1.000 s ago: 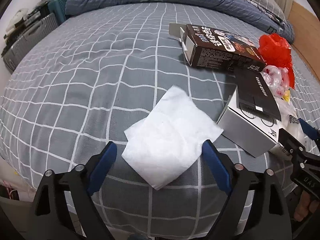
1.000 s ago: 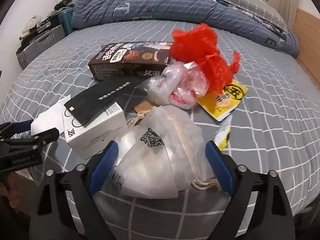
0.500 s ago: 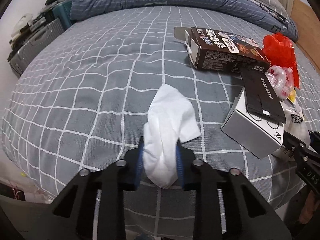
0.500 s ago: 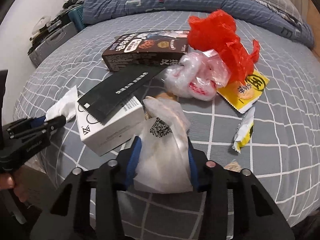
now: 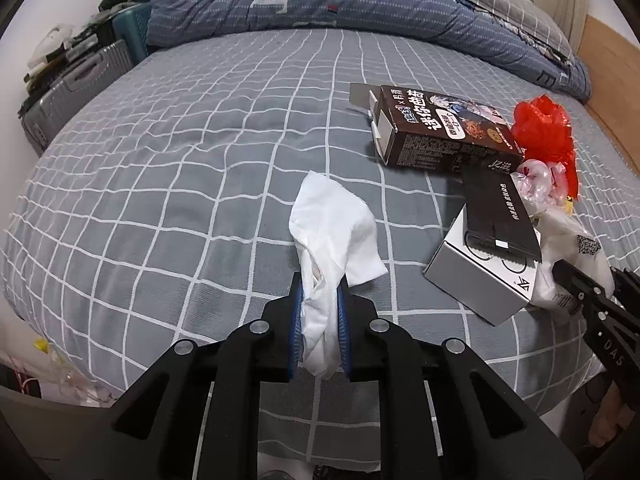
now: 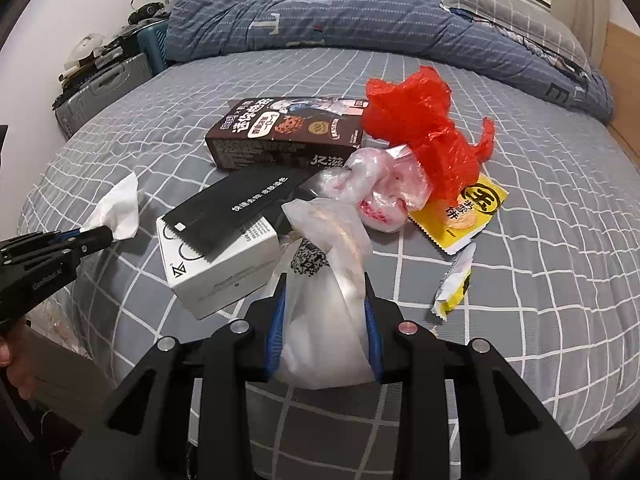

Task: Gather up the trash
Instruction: 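Lift the tissue and white bag and carry them toward the bin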

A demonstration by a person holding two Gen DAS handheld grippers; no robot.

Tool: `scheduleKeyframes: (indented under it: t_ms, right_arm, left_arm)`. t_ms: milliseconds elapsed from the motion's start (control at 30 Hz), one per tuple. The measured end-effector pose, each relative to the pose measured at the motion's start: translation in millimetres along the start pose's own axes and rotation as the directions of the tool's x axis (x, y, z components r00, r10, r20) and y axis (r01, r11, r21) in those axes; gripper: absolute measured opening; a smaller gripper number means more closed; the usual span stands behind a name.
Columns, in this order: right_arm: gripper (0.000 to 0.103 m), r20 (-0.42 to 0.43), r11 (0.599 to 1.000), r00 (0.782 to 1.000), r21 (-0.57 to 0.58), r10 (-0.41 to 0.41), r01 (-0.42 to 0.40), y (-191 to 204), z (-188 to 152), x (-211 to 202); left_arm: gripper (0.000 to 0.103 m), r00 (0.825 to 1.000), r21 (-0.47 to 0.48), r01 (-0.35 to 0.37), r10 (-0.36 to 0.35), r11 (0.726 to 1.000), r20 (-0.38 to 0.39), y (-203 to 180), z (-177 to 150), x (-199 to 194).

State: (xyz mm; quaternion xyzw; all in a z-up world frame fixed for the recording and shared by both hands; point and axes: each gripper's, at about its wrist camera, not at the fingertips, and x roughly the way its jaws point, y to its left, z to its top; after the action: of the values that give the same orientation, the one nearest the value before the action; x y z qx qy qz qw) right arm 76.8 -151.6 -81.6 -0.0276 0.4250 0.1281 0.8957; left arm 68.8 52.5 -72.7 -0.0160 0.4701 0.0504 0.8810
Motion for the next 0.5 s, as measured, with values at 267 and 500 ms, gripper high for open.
scheduleKeyframes:
  t_ms: [267, 500]
  right_arm:
    - [0.032, 0.037, 1.0, 0.999, 0.014, -0.012, 0.011, -3.6, 1.5, -14.9]
    - [0.032, 0.062, 1.0, 0.998, 0.017, -0.013, 0.012, -3.9, -0.9, -29.9]
  left_arm:
    - [0.015, 0.999, -0.008, 0.017, -0.016, 1.0, 0.038, -2.8, -3.9, -16.8]
    - [0.015, 0.998, -0.01, 0.049, -0.049, 0.999, 0.046, -10.1, -13.6, -32.2]
